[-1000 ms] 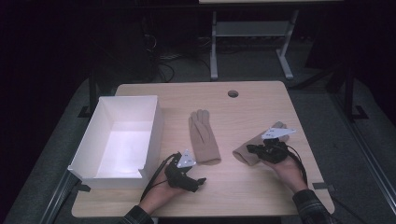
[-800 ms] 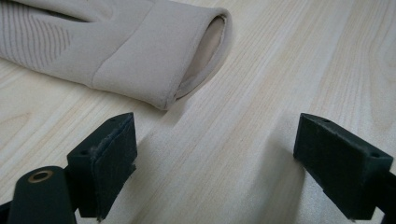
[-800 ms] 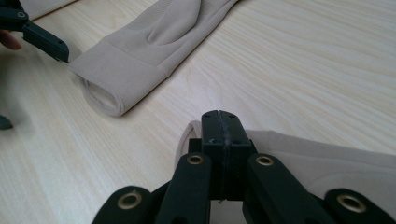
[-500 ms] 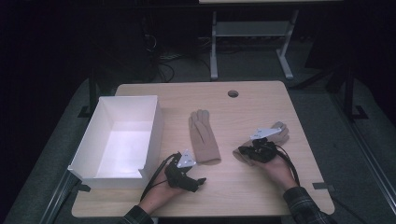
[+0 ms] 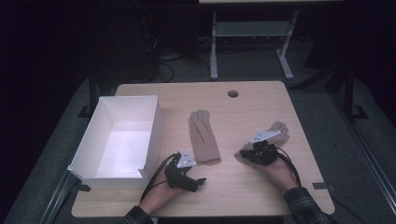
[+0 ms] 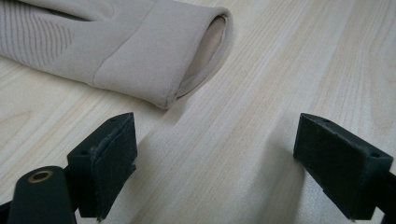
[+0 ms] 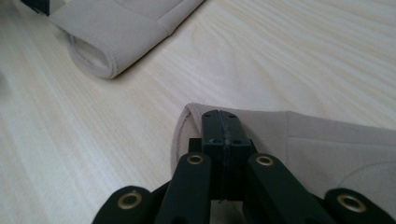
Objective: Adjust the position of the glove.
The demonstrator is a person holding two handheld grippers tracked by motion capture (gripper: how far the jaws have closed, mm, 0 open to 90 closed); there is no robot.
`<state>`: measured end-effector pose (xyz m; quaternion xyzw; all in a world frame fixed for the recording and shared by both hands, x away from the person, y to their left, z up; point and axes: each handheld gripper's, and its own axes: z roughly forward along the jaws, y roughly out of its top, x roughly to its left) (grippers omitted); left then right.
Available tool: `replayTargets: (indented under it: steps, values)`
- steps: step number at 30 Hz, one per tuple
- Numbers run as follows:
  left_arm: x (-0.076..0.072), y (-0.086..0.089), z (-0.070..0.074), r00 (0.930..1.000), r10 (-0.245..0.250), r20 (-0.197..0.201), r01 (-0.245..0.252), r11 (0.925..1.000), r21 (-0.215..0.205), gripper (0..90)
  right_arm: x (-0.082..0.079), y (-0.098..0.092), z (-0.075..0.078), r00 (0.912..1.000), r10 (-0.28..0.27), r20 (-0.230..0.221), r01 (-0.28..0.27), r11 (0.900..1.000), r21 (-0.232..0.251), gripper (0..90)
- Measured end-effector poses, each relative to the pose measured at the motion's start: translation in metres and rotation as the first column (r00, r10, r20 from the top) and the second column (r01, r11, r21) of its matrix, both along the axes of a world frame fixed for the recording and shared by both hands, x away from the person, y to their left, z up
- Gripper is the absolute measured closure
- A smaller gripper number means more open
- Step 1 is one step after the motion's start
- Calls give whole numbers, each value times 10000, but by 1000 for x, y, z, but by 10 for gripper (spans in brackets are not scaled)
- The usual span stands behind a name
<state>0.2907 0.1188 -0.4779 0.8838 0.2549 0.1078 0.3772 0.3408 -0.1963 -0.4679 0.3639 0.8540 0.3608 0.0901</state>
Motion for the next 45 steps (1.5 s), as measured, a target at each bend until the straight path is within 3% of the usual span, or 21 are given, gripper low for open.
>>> replayTargets:
  steps: [21,35,45]
  values:
    - [-1,-1,-1,10000,76,-52,-76,9999,-115,128,-38,-31,3,9995,68,-301,-71,9999,-116,900]
    - [0,0,0,10000,-6,-46,7,10000,44,128,-66,-58,5,9983,-41,-576,30,9998,-192,900]
    - [0,0,0,10000,-9,-34,9,10000,42,128,-83,-79,6,9986,-161,-499,142,9992,-374,900]
